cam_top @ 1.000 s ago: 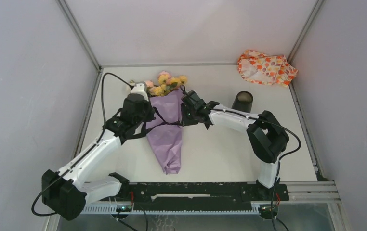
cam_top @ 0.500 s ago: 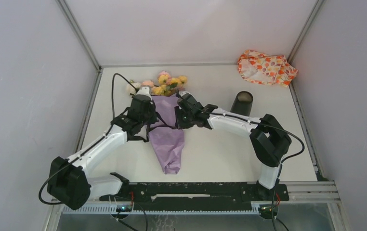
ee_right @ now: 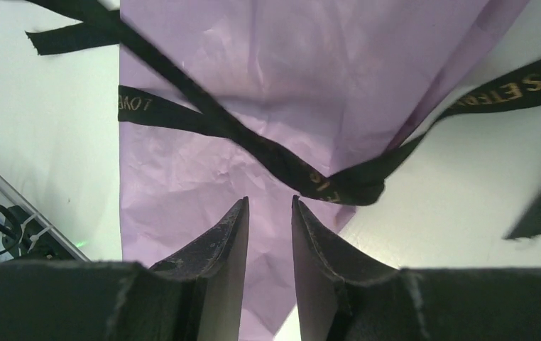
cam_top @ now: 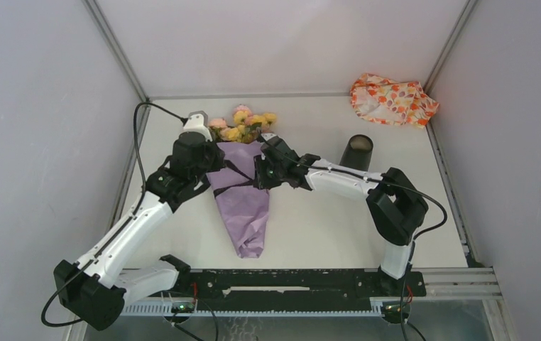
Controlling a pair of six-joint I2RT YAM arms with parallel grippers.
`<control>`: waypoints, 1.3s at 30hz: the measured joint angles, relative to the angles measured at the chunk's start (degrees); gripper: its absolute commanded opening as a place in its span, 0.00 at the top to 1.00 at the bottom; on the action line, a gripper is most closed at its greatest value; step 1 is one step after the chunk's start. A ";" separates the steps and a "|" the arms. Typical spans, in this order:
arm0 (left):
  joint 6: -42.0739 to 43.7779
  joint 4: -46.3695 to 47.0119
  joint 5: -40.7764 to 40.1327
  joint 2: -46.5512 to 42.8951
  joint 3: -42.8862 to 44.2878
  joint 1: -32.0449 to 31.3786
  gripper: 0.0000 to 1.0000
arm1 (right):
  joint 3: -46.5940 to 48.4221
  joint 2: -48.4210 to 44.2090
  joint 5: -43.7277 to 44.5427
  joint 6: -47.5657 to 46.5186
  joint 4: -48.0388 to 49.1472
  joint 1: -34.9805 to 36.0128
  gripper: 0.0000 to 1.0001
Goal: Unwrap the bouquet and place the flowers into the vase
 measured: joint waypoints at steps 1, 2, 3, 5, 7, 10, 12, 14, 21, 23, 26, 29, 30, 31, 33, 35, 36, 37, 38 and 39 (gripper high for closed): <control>0.00 -0.22 0.00 0.00 0.00 0.00 0.93 | 0.00 0.28 -0.26 0.00 0.33 -0.09 0.63; 0.00 -0.50 0.02 0.00 0.00 -0.02 0.92 | 0.00 0.68 -0.50 0.02 0.68 -0.15 0.63; 0.00 -0.63 0.02 0.00 0.00 -0.02 0.92 | 0.02 1.25 -0.79 0.02 1.01 -0.26 0.63; 0.00 -1.29 0.07 0.00 0.26 0.04 0.89 | 0.50 2.82 -0.98 0.00 1.05 -0.48 0.63; 0.02 -2.45 0.17 0.00 1.49 0.04 0.88 | 0.94 4.20 -1.03 0.00 0.90 -0.50 0.63; 0.04 -3.21 0.52 0.04 4.81 0.04 0.86 | 1.86 5.70 -1.01 -0.02 0.66 -0.50 0.63; 0.02 -2.97 1.18 0.11 6.78 0.07 0.84 | 2.51 6.08 -0.98 -0.02 0.39 -0.50 0.63; 0.00 -2.43 2.19 0.11 7.21 0.09 0.81 | 2.95 6.21 -0.85 -0.02 0.42 -0.50 0.63; 0.02 2.67 10.54 0.52 -0.22 0.09 0.56 | 6.45 8.63 0.57 -0.81 -0.68 -1.60 0.63; 0.15 4.81 12.04 0.96 -4.37 0.09 0.49 | 7.69 9.51 0.76 -0.98 -0.98 -2.64 0.63; 0.35 5.46 13.05 3.61 -9.01 0.09 0.45 | 8.72 10.27 0.76 -1.16 -1.46 -4.94 0.63; 0.70 5.46 12.39 7.26 -9.81 0.09 0.44 | 8.83 10.34 0.79 -1.40 -1.79 -6.51 0.63; 0.94 5.66 11.93 8.15 -9.79 0.09 0.43 | 8.83 10.34 0.79 -1.53 -1.79 -6.99 0.63; 1.16 5.84 11.37 9.22 -9.77 0.09 0.43 | 8.83 10.34 0.81 -1.57 -1.84 -7.39 0.63; 1.55 5.75 10.27 10.88 -9.66 0.09 0.43 | 8.83 10.34 0.79 -1.73 -1.86 -7.67 0.63; 1.92 5.16 9.22 13.38 -9.05 0.04 0.44 | 8.83 10.34 0.66 -1.75 -1.86 -7.54 0.63; 2.12 4.70 8.61 14.78 -8.50 -0.02 0.44 | 8.83 10.34 0.50 -1.75 -1.88 -7.45 0.63; 2.29 4.35 8.33 15.85 -8.07 -0.11 0.44 | 8.83 10.34 0.33 -1.75 -1.88 -7.37 0.63; 2.67 3.98 7.82 17.40 -7.32 -0.35 0.44 | 8.83 10.34 0.24 -1.75 -1.88 -7.23 0.63; 2.95 3.87 7.48 18.29 -6.93 -0.55 0.44 | 8.83 10.34 0.11 -1.75 -1.88 -7.19 0.63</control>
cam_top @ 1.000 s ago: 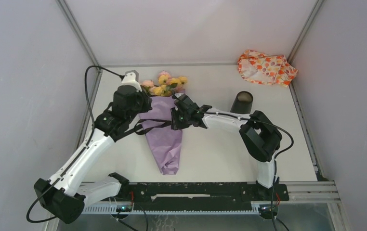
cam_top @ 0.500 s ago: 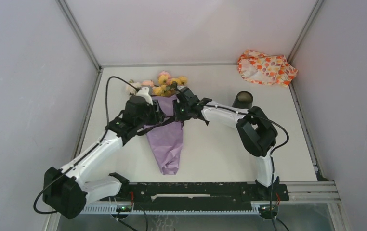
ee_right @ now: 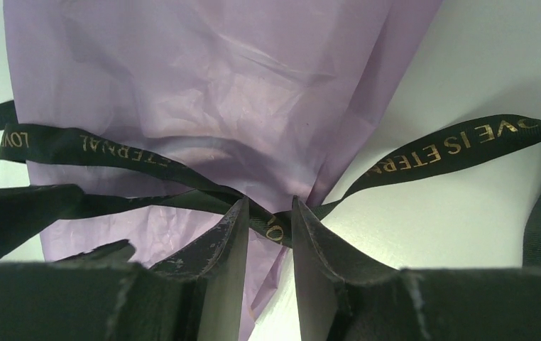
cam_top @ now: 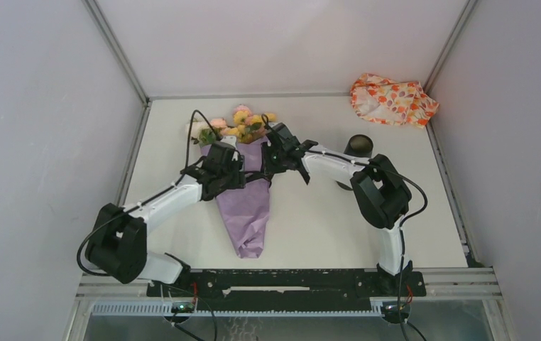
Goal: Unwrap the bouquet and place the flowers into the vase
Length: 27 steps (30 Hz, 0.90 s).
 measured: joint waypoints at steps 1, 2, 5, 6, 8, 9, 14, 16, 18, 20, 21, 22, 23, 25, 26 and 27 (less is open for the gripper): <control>0.26 -0.20 -0.46 1.05 0.46 -0.35 0.44 | 0.00 0.00 -0.09 0.00 0.00 0.02 0.63; 0.46 -0.31 -0.70 1.66 0.68 -0.59 0.44 | 0.00 0.00 -0.24 0.00 0.00 0.04 0.63; 0.81 -0.42 -1.92 3.85 1.38 -1.36 0.44 | 0.00 0.00 -0.55 0.02 0.00 0.07 0.63; 1.05 -0.35 -2.25 4.76 1.57 -1.53 0.44 | 0.00 0.00 -0.70 0.02 0.00 0.07 0.63; 1.29 -0.37 -3.10 6.56 1.81 -1.64 0.46 | 0.00 0.00 -0.94 0.02 0.04 0.07 0.63; 1.57 -0.35 -3.45 7.26 1.95 -1.66 0.47 | 0.00 0.00 -0.98 0.02 0.04 0.07 0.63; 2.23 -0.44 -4.48 10.80 3.63 -1.88 0.54 | -0.04 0.00 -1.31 0.04 0.13 0.07 0.63; 2.32 -0.37 -4.98 11.47 4.02 -2.12 0.67 | -0.09 0.00 -1.33 0.04 0.15 0.07 0.63; 2.51 -0.35 -5.49 11.76 4.07 -2.38 0.81 | -0.15 0.00 -1.36 0.07 0.15 0.07 0.63; 2.69 -0.31 -6.32 11.98 4.07 -2.64 0.88 | -0.28 -0.02 -1.42 0.11 0.24 0.13 0.63; 2.80 -0.28 -6.67 11.98 4.07 -2.67 0.91 | -0.42 -0.04 -1.46 0.22 0.28 0.13 0.63; 3.02 -0.26 -7.06 11.98 4.07 -2.75 0.93 | -0.59 -0.09 -1.51 0.26 0.31 0.20 0.63; 3.13 -0.17 -7.58 11.98 4.07 -2.82 0.94 | -0.74 -0.13 -1.53 0.28 0.31 0.28 0.63; 3.13 -0.17 -8.33 11.89 4.07 -2.86 0.94 | -1.27 -0.28 -1.55 0.37 0.37 0.37 0.63; 3.13 -0.22 -8.66 11.72 4.07 -2.86 0.94 | -1.60 -0.50 -1.57 0.48 0.39 0.39 0.63; 3.10 -0.33 -9.05 11.37 4.07 -2.86 0.94 | -1.92 -0.70 -1.60 0.52 0.37 0.42 0.63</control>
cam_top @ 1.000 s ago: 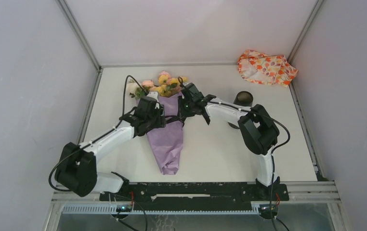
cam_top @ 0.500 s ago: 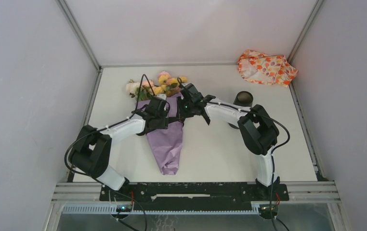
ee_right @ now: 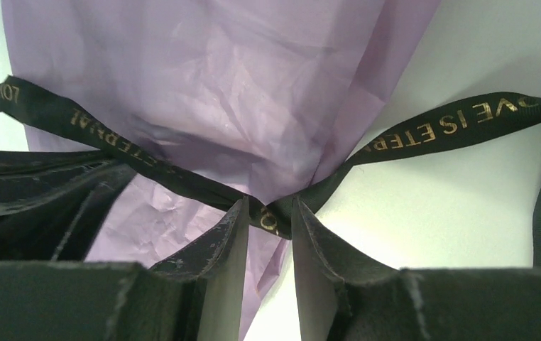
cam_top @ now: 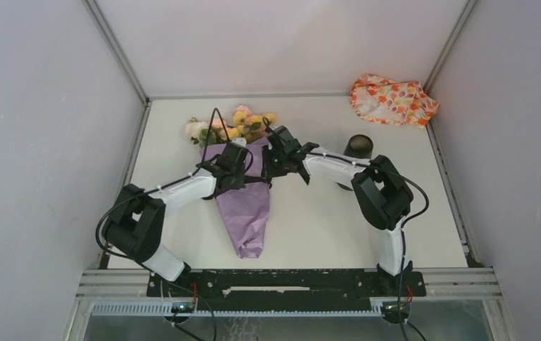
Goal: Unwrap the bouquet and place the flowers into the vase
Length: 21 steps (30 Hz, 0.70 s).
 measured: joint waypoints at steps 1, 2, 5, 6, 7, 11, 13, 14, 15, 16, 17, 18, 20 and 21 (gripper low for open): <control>0.00 -0.24 -0.35 -0.59 0.00 0.00 0.94 | -0.39 -0.24 -0.09 0.11 0.00 0.02 0.63; -0.02 -0.59 -0.59 -1.49 0.00 0.00 0.93 | -0.70 -0.52 -0.15 0.17 0.02 0.07 0.63; -0.09 -2.45 -1.57 -5.66 0.31 0.00 0.92 | -1.55 -1.51 -0.17 0.22 0.00 0.26 0.63; -0.11 -3.26 -1.97 -7.54 0.76 0.00 0.92 | -1.75 -1.88 -0.17 0.24 0.00 0.37 0.63; -0.15 -3.93 -2.21 -9.16 1.33 0.00 0.92 | -1.86 -2.14 -0.17 0.24 0.02 0.44 0.63; -0.68 -6.08 -3.23 -15.39 4.44 0.00 0.91 | -1.97 -3.10 -0.17 0.24 0.11 1.01 0.63; -1.07 -7.17 -3.43 -17.92 6.34 0.00 0.90 | -1.99 -3.41 -0.15 0.24 0.20 1.25 0.63; -1.09 -7.91 -3.50 -18.60 7.39 0.00 0.90 | -2.08 -3.56 -0.15 0.24 0.26 1.40 0.64; -1.07 -9.05 -3.61 -19.15 9.11 0.00 0.90 | -2.25 -3.74 -0.15 0.26 0.33 1.49 0.63; -1.07 -9.73 -3.76 -19.43 10.93 0.00 0.89 | -2.47 -3.98 -0.15 0.26 0.37 1.60 0.63; -1.05 -10.45 -3.98 -19.50 13.00 0.00 0.88 | -2.75 -4.22 -0.13 0.26 0.39 1.73 0.63; -1.05 -10.91 -4.15 -19.50 14.73 0.02 0.88 | -2.89 -4.39 -0.11 0.28 0.35 1.81 0.63; -1.01 -11.82 -4.76 -19.54 18.62 0.17 0.87 | -3.21 -4.87 0.04 0.28 0.39 1.99 0.63; -0.94 -12.48 -4.94 -19.58 20.57 0.28 0.87 | -3.34 -5.16 0.13 0.28 0.42 2.10 0.63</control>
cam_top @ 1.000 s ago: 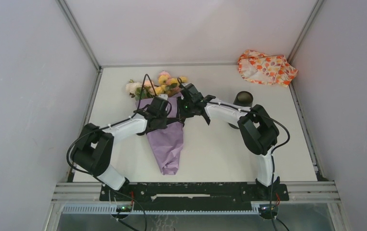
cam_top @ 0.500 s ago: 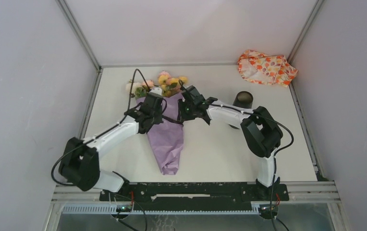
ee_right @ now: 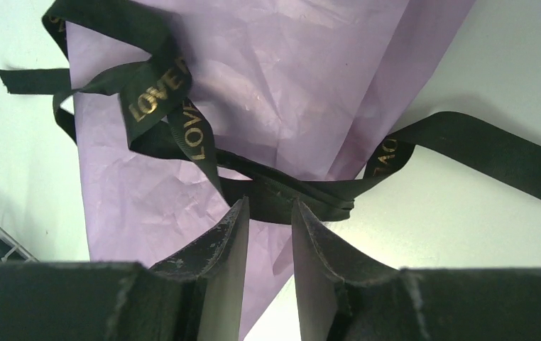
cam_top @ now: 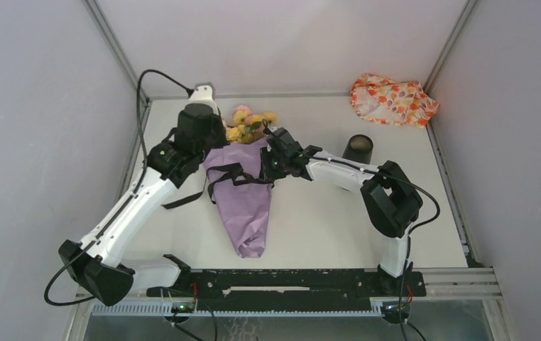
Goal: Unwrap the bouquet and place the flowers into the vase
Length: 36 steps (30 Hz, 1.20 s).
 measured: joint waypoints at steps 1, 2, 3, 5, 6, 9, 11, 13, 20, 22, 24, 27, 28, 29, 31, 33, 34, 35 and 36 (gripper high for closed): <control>0.07 -0.35 -0.09 0.00 1.86 0.07 0.87 | -0.09 -0.24 0.11 -0.02 -0.04 0.09 0.63; 0.13 -0.63 -0.20 0.02 3.32 0.17 0.86 | -0.15 -0.44 0.17 -0.02 -0.04 0.15 0.63; 0.33 -1.27 -0.31 0.02 5.03 0.33 0.86 | -0.15 -0.55 0.20 -0.02 -0.04 0.20 0.63; 0.72 -2.19 -0.68 0.02 8.33 0.74 0.84 | -0.15 -0.66 0.26 -0.04 0.00 0.22 0.63; 0.94 -2.45 -1.03 0.02 9.70 0.96 0.83 | -0.20 -0.68 0.35 -0.04 0.04 0.26 0.63; 1.14 -2.62 -1.44 -0.15 11.41 1.66 0.81 | -0.79 -0.92 0.72 -0.11 0.13 0.35 0.63; 1.20 -3.08 -1.44 -0.33 11.06 1.99 0.80 | -1.33 -1.31 1.27 -0.37 0.04 0.63 0.62; 1.16 -2.49 -1.44 -0.96 8.68 2.10 0.77 | -1.46 -1.60 1.70 -0.83 0.33 1.22 0.62; 0.48 -3.13 -1.42 -2.47 -1.88 2.21 0.68 | 0.00 -1.27 0.92 -2.03 0.57 2.47 0.62; 0.15 -3.19 -1.38 -2.47 -3.19 2.21 0.65 | 3.02 0.13 0.46 -2.51 0.22 2.69 0.62; -0.37 -3.08 -1.25 -2.49 -4.20 2.21 0.61 | 5.64 1.68 0.20 -2.80 0.31 2.82 0.62; -1.05 -2.95 -1.07 -2.54 -5.44 2.21 0.57 | 8.28 3.93 -0.02 -3.21 0.42 2.99 0.62; -1.18 -2.97 -0.98 -2.54 -5.79 2.21 0.57 | 9.25 4.92 -0.07 -3.39 0.15 3.08 0.62; -1.27 -2.93 -0.96 -2.54 -6.12 2.21 0.56 | 10.05 5.95 -0.09 -3.54 0.04 3.13 0.62; -1.62 -2.93 -0.94 -2.56 -6.56 2.21 0.55 | 10.84 7.48 -0.15 -3.72 -0.24 3.17 0.62; -1.68 -2.73 -0.96 -2.73 -7.17 2.21 0.54 | 11.10 8.81 -0.31 -3.91 -0.72 3.19 0.62; -1.68 -2.73 -0.94 -2.86 -7.43 2.21 0.54 | 11.10 9.18 -0.35 -4.02 -0.94 3.21 0.62; -1.70 -2.67 -0.96 -3.02 -7.72 2.21 0.53 | 11.10 9.60 -0.46 -4.09 -1.22 3.21 0.63; -1.73 -2.58 -0.96 -3.17 -8.00 2.21 0.53 | 11.10 9.86 -0.55 -4.17 -1.57 3.21 0.63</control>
